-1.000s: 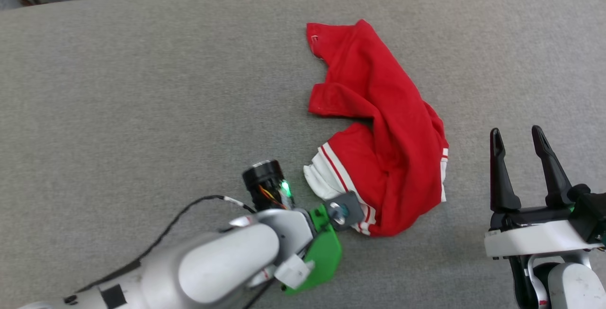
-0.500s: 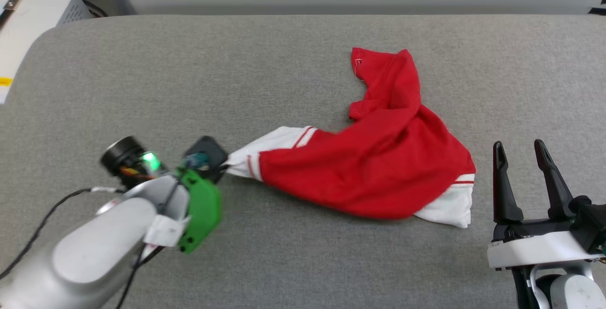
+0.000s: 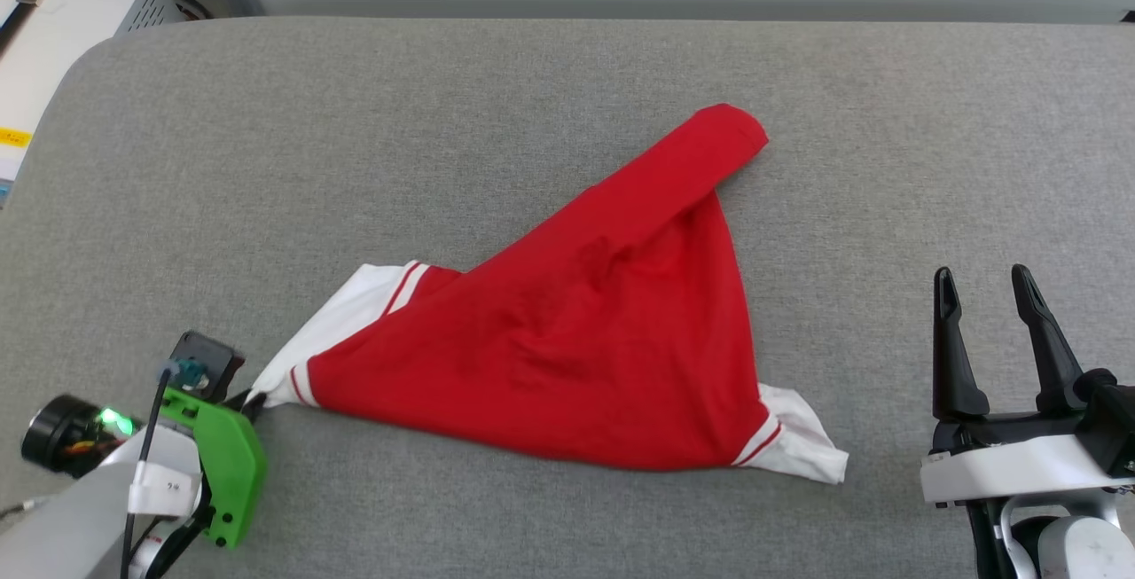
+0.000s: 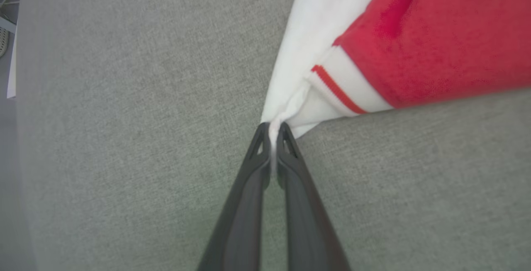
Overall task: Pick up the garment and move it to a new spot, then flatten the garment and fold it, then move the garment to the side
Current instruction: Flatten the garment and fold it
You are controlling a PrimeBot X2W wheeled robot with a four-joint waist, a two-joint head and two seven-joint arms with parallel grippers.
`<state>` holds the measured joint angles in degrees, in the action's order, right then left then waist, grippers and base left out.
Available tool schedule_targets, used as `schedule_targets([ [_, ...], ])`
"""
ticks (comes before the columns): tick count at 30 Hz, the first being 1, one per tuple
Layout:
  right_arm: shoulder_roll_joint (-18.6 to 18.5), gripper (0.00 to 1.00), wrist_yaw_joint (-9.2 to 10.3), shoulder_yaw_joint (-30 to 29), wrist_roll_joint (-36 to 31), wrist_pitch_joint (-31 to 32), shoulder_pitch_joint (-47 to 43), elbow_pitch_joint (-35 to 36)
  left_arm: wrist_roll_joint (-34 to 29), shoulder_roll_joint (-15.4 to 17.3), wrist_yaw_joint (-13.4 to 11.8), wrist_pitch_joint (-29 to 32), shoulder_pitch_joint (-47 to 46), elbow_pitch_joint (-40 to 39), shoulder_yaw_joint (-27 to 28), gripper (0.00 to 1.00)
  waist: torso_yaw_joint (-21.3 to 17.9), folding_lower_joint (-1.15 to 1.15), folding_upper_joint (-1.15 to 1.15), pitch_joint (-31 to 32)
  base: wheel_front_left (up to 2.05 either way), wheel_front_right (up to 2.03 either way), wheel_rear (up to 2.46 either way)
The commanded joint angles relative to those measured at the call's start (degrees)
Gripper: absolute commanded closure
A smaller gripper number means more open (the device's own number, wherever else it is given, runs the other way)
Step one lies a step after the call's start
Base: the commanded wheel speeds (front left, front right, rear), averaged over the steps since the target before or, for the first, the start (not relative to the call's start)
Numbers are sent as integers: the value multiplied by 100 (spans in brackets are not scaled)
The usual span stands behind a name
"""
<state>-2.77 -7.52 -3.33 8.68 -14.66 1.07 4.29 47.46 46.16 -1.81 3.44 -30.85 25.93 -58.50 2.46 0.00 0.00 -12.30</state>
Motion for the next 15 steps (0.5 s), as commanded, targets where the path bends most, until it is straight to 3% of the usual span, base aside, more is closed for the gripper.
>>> schedule_targets([
  [1, -10, 0, 3, -8, -46, -34, -30, -14, 120, -60, 39, -45, 163, 172, 22, 100, 1, 0, 0, -23, 0, 0, 0],
  [7, -10, 0, 3, -32, -77, -34, -60, -52, 363, -443, 218, -313, 353, 753, 48, 100, 38, 0, 0, 5, 0, 0, 0],
  [8, -10, 0, 3, -35, -80, -34, -74, -64, 382, -518, 216, -412, 355, 812, 74, 79, 52, 0, 0, 34, 0, 0, 0],
  [9, -10, 0, 3, -33, -82, -34, -86, -73, 383, -574, 199, -509, 351, 844, 98, 10, 63, 0, 0, 61, 0, 0, 0],
  [10, -10, 0, 3, -35, -82, -34, -101, -85, 356, -639, 132, -688, 331, 863, 143, 0, 83, 0, 0, 111, 0, 0, 0],
  [15, -10, 0, 3, -88, -60, -34, -195, -103, 262, -839, -317, -1455, 386, 658, 371, 0, 164, 0, 0, 393, 0, 0, 0],
])
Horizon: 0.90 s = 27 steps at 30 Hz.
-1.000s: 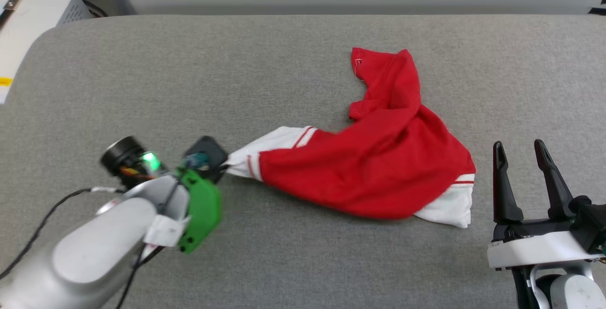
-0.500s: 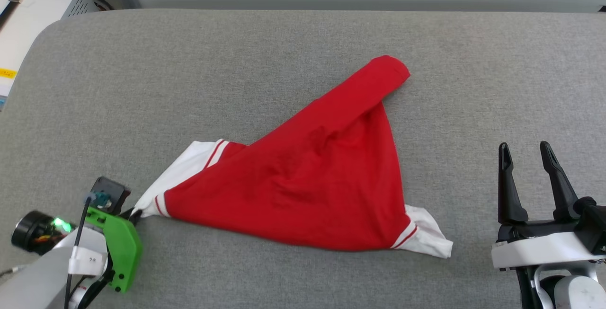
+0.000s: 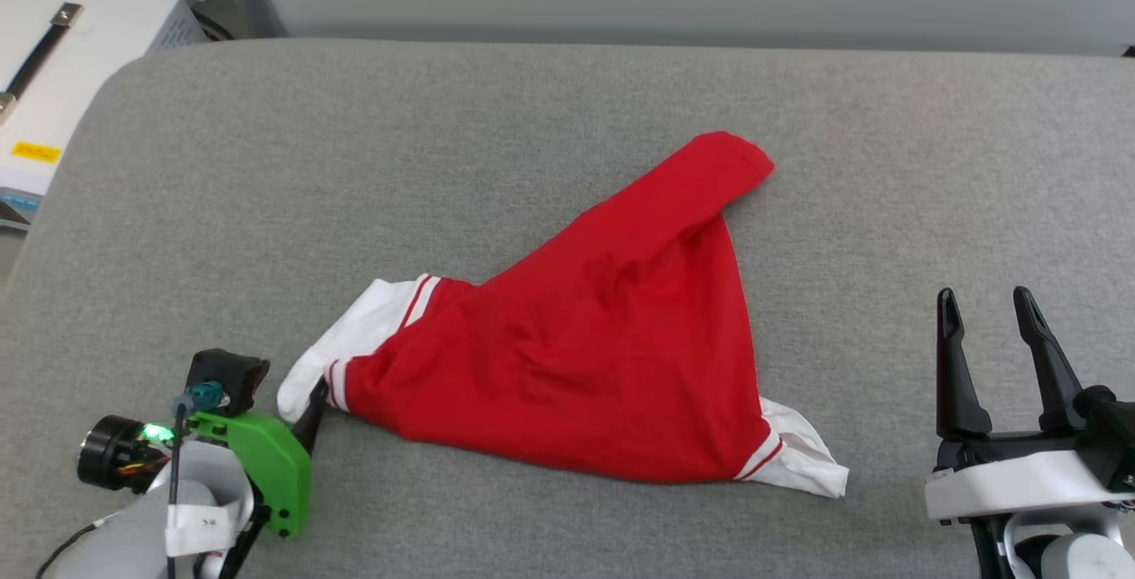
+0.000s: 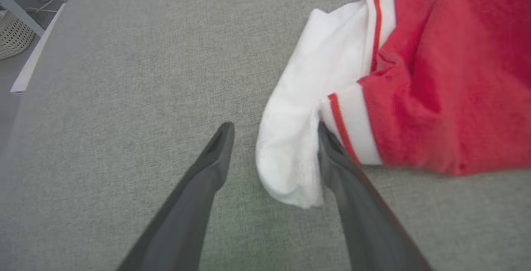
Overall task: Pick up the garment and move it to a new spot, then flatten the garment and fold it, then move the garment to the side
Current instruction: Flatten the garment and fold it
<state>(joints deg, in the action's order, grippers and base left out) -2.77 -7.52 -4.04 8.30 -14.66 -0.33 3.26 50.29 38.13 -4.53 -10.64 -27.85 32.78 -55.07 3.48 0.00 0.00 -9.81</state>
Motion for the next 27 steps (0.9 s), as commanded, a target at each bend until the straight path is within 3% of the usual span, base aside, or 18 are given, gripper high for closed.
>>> schedule_targets([
  [1, -10, 0, 3, -44, -21, -34, -78, 6, -48, -63, -161, -158, 123, -140, 81, 0, 88, 0, 0, 210, 0, 0, 0],
  [8, -10, 0, 3, -203, -83, -34, -177, 125, -459, -151, -1060, -427, 536, -1101, 552, 0, 210, 0, 0, 528, 0, 0, 0],
  [14, -10, 0, 3, -339, -188, -34, -135, 333, -1306, -369, -1651, -434, 1314, -2144, 1590, 0, 237, 0, 0, 684, 0, 0, 0],
  [21, -65, 0, 3, -254, -427, -34, 168, 553, -2255, -903, -1867, -435, 2178, -2801, 2653, 0, 230, 0, 0, 740, 0, 0, 0],
  [27, -805, 0, 3, 319, -245, -34, 619, 374, -2892, -1350, -1660, -435, 2662, -2980, 3317, 0, 235, 0, 0, 725, 0, 0, 0],
])
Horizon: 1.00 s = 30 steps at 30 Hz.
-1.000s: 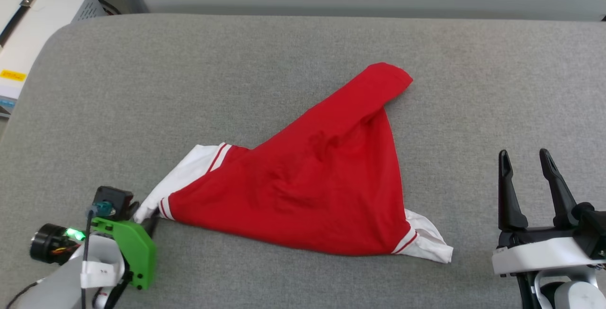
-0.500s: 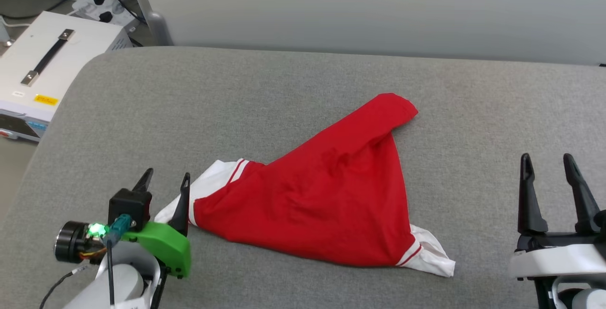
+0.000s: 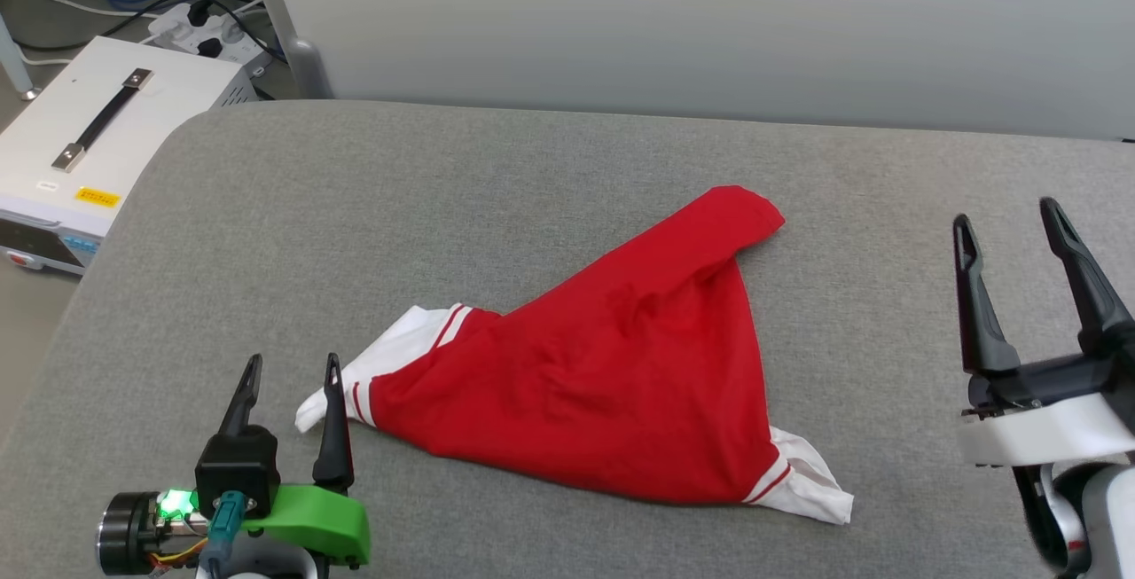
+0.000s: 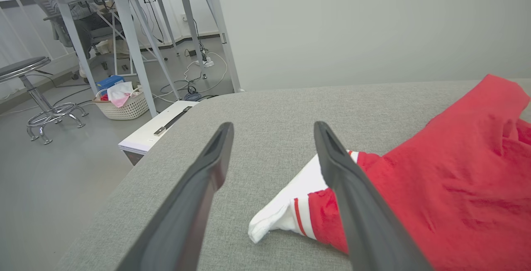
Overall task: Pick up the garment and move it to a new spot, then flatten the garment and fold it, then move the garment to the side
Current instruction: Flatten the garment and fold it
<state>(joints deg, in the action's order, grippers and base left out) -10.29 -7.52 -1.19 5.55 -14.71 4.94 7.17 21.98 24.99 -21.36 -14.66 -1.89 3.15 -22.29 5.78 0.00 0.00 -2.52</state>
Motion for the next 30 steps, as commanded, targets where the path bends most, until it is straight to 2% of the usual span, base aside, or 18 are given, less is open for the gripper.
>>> schedule_targets([
  [1, -244, 0, 3, 173, 109, -29, 188, -58, -160, -107, 79, -33, 118, -35, 144, 0, 16, 0, 0, -11, 0, 0, 0],
  [4, -747, 0, 3, 623, 439, 12, 391, -248, -397, -286, 219, -33, 213, -80, 391, 0, 51, 0, 0, -36, 0, 0, 0],
  [6, -1132, 0, 3, 1006, 775, 338, 558, -345, -529, -394, 329, -33, 261, -94, 553, 0, 70, 0, 0, -50, 0, 0, 0],
  [13, -2590, 0, 3, 2598, 2184, 2266, 1111, -199, -911, -748, 694, -33, 325, -96, 980, 0, 144, 0, 0, -173, 0, 0, 0],
  [17, -3162, 0, 3, 3296, 2708, 3153, 1387, -69, -1092, -905, 867, -33, 281, -98, 1170, 0, 204, 0, 0, -289, 0, 0, 0],
  [22, -3584, 0, 3, 4086, 3241, 4202, 1621, 12, -1292, -1098, 1018, -33, 239, -165, 1319, 0, 307, 0, 0, -497, 0, 0, 0],
  [26, -3719, 0, 3, 4565, 3450, 4561, 1819, -59, -1391, -1242, 1174, -33, 109, -129, 1446, 0, 406, 0, 0, -705, 0, 0, 0],
  [30, -3700, 0, 3, 5012, 3523, 4627, 1978, -339, -1513, -1421, 1283, -34, -2, -137, 1525, 0, 515, 0, 0, -930, 0, 0, 0],
])
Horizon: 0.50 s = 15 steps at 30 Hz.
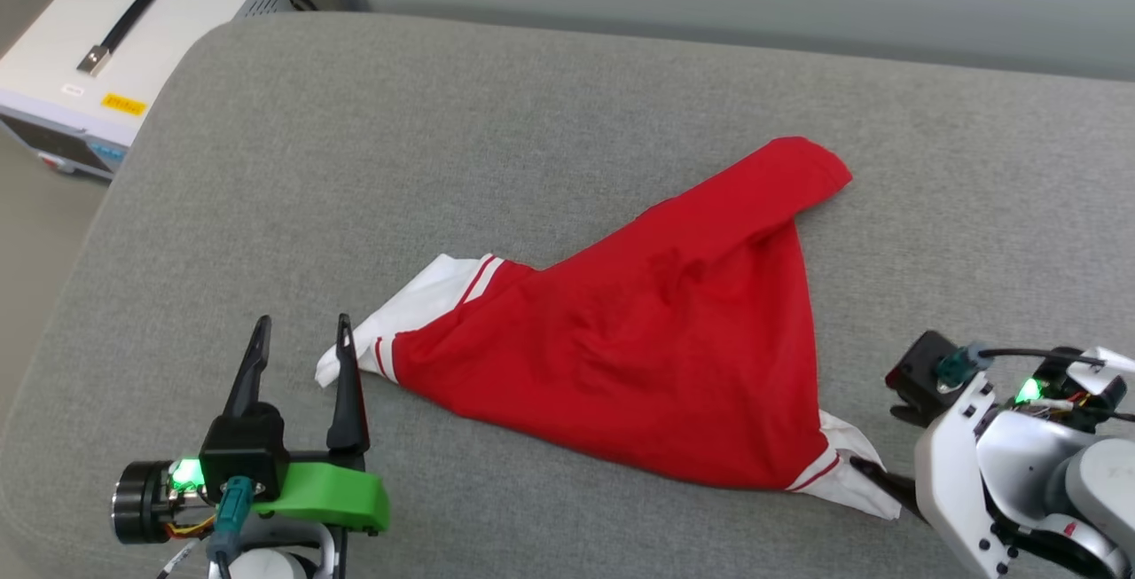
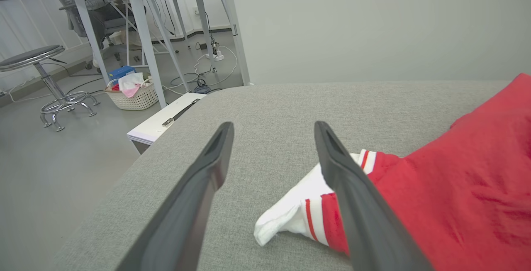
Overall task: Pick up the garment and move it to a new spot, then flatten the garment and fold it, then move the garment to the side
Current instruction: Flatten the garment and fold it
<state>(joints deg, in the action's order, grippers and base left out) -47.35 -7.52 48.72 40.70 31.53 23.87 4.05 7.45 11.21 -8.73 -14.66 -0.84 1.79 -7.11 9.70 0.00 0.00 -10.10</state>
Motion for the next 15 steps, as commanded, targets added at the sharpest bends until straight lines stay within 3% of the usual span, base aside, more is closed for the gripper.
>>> schedule_targets([
  [1, 13, 0, 3, 145, 1, 15, 117, -100, -88, -79, 44, -34, -130, -3, 17, 0, 147, 0, 0, -221, 0, 0, 0],
  [11, 314, 0, 3, 1327, 14, -340, 478, -1116, -284, -308, 294, -34, -361, 66, 221, 0, 280, 0, 0, -561, 0, 0, 0],
  [12, 350, 60, 3, 1386, 10, -459, 543, -1183, -298, -322, 311, -34, -366, 82, 256, 0, 263, 0, 0, -562, 0, 0, 0],
  [13, 379, 100, 3, 1404, 4, -571, 609, -1226, -310, -332, 323, -34, -365, 95, 284, 0, 241, 0, 0, -558, 0, 0, 0],
  [15, 415, 100, 3, 1414, 12, -778, 750, -1334, -339, -357, 349, -34, -359, 128, 334, 0, 186, 0, 0, -533, 0, 0, 0],
])
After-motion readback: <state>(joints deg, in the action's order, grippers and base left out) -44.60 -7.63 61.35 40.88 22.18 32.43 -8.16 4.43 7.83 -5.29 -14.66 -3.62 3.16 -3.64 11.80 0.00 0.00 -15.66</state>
